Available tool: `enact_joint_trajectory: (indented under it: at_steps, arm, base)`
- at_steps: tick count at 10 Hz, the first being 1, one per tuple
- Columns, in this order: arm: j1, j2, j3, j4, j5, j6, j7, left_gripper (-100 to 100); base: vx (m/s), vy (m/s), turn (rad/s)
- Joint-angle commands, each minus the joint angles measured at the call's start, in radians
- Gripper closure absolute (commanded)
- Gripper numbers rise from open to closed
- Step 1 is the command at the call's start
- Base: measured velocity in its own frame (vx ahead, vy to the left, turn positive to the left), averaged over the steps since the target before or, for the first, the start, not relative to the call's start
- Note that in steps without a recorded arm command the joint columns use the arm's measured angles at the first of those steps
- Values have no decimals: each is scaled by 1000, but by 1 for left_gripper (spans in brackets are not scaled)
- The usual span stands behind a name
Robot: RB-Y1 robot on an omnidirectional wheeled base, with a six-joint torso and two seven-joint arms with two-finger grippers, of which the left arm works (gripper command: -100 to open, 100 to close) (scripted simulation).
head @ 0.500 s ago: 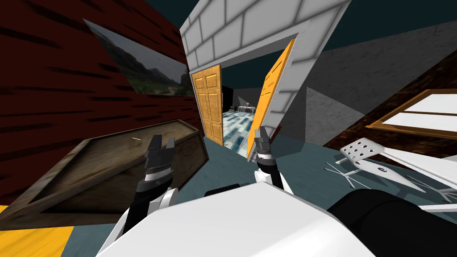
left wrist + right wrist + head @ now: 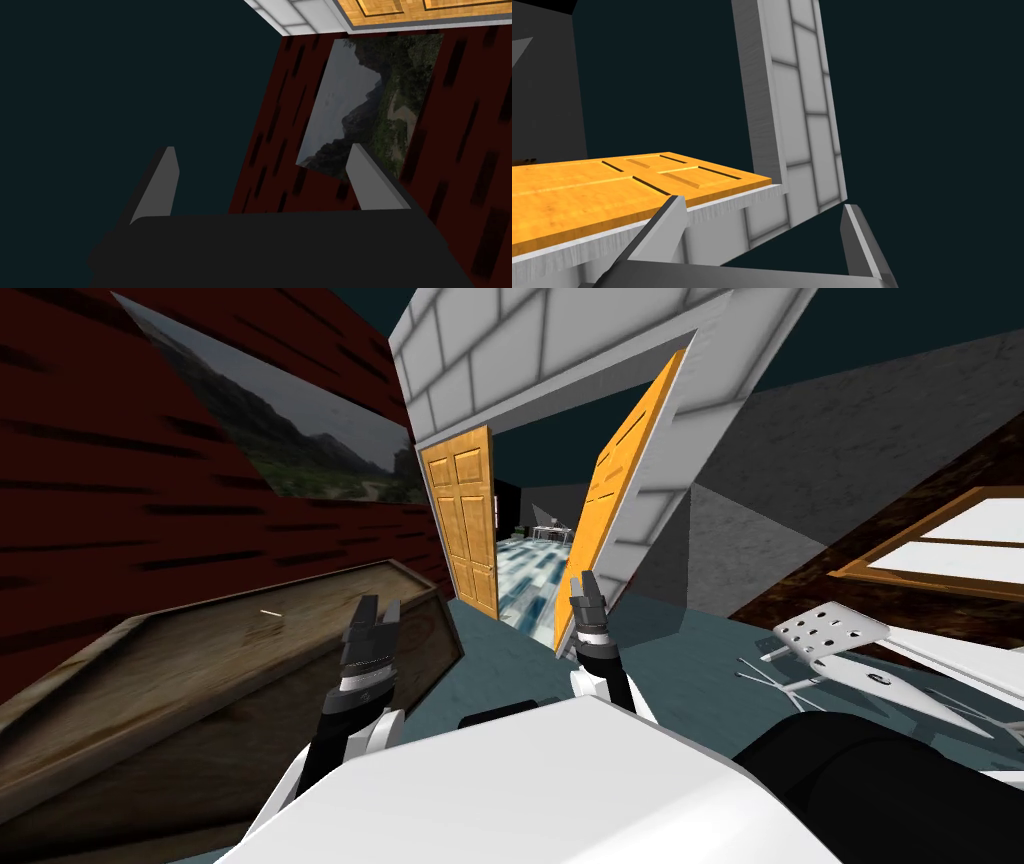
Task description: Push the door open
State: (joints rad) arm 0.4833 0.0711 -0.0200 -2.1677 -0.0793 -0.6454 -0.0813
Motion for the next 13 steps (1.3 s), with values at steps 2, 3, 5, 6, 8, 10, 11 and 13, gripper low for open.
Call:
enact_joint_trajectory:
  at_steps: [2,3,5,6,8,10,11,13]
  arm:
    - [-7,12,-12,48,-4,-34,12,-100]
    - [-11,19,-19,75,-6,-52,18,-100]
    - [-18,29,-30,115,-9,-77,28,-100]
    - [-22,34,-35,137,-11,-92,33,-100]
    - [-29,45,-47,182,-15,-121,44,-100]
    - [-37,56,-60,231,-19,-153,56,-100]
    - [-39,59,-63,244,-20,-161,59,-100]
    - [-45,69,-73,284,-23,-187,68,-100]
  base:
    - [197,-65,-16]
    - [173,-60,-27]
    - [205,-62,-23]
    - [208,-52,-21]
    - [211,-64,-23]
    - [195,-97,-26]
    - [145,-50,-10]
    - [159,-35,-23]
